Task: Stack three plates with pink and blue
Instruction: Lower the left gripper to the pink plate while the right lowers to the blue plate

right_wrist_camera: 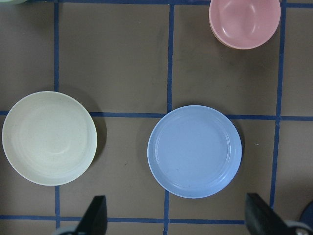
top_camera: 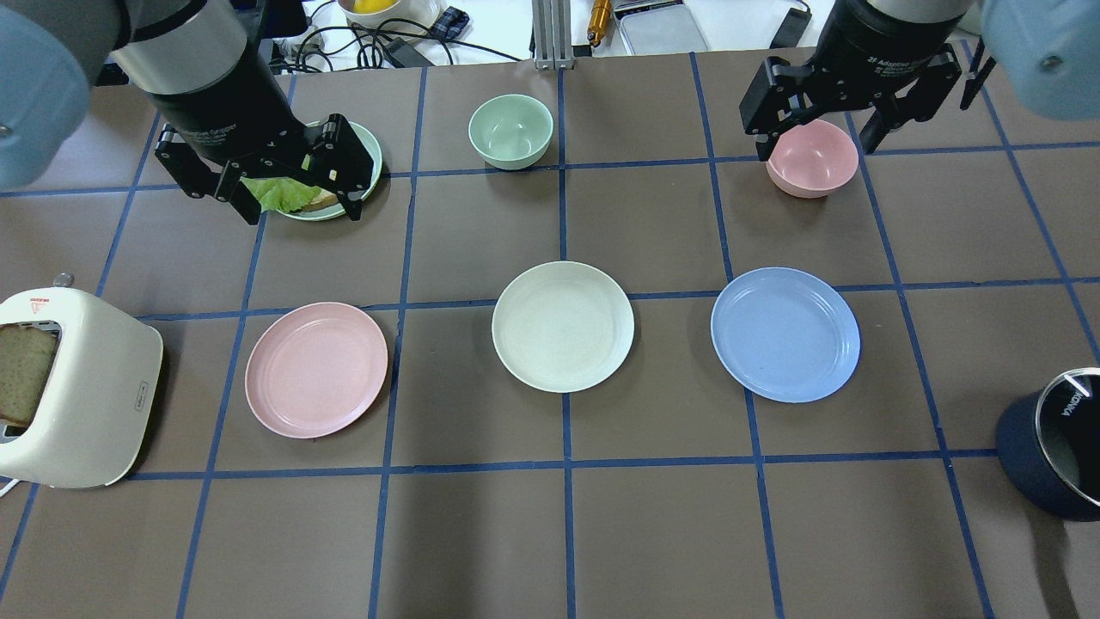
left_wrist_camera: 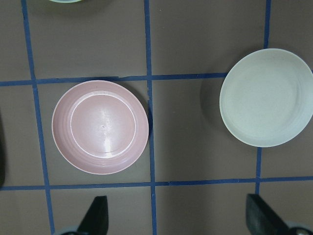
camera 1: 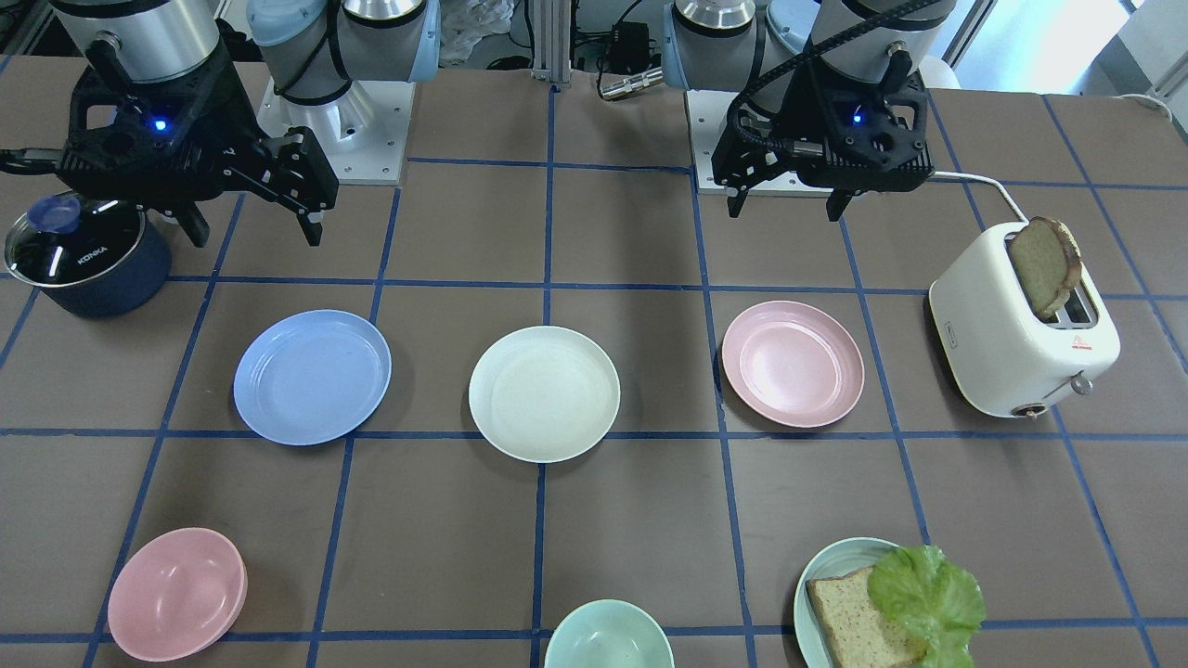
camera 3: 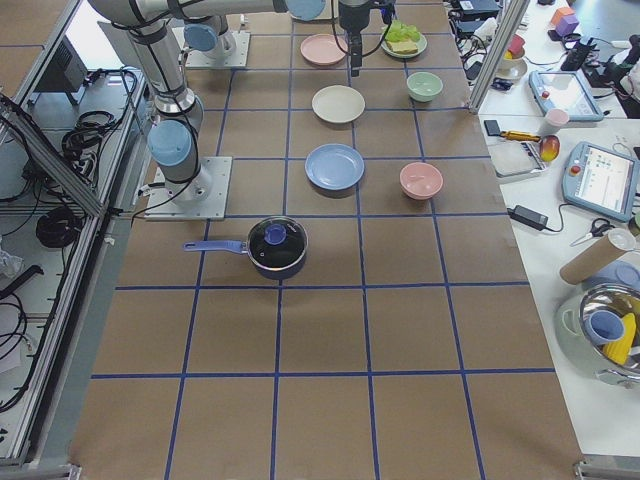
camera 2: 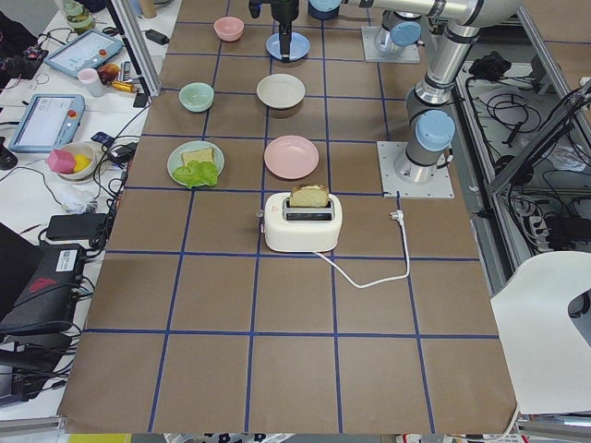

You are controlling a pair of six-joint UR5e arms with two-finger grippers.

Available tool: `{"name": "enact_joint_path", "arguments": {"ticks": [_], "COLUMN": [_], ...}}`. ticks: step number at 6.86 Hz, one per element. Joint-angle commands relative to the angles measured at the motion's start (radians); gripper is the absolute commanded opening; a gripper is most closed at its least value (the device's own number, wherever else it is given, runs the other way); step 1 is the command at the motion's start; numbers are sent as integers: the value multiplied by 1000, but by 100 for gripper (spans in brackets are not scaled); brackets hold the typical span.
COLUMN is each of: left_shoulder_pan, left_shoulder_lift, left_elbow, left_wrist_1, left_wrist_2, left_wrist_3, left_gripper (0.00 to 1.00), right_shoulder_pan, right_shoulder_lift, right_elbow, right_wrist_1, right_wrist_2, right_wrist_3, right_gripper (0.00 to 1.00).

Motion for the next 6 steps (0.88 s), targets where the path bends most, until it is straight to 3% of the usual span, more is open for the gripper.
{"name": "enact_joint_path", "arguments": {"ticks": [1,6], "left_shoulder_pan": [2,2], "left_shoulder_lift": [0,-57], "left_elbow": [6,-81], "left_wrist_1": [-1,44], "left_wrist_2": [-1,-4], "left_wrist_3": [0,0], "left_gripper": [100,100], "right_shoulder_pan": [0,-2], "right_shoulder_lift": [0,6], "right_elbow": [0,15], "right_wrist_1": [0,1], "right_wrist_2": [0,0], "right_wrist_3": [0,-11], "right_gripper": [100,100]}}
